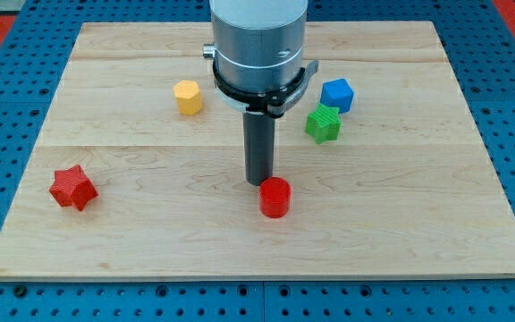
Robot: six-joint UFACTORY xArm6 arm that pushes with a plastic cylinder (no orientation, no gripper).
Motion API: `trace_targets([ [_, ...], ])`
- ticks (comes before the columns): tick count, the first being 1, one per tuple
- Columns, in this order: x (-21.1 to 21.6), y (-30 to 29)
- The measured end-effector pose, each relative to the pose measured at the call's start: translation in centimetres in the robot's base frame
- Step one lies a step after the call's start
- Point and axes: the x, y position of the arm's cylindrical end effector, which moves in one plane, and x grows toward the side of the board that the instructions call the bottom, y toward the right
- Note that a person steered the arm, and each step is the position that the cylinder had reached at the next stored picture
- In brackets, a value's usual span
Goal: Push the red star below red circle
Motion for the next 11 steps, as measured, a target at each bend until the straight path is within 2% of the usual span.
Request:
trace_targets([
  [2, -4.6, -7.9],
  [4, -4.3, -22.2],
  [5, -0.5, -25.2],
  [6, 3.9, -23.4],
  [9, 3.8, -17.1],
  [11, 5.5, -11.0],
])
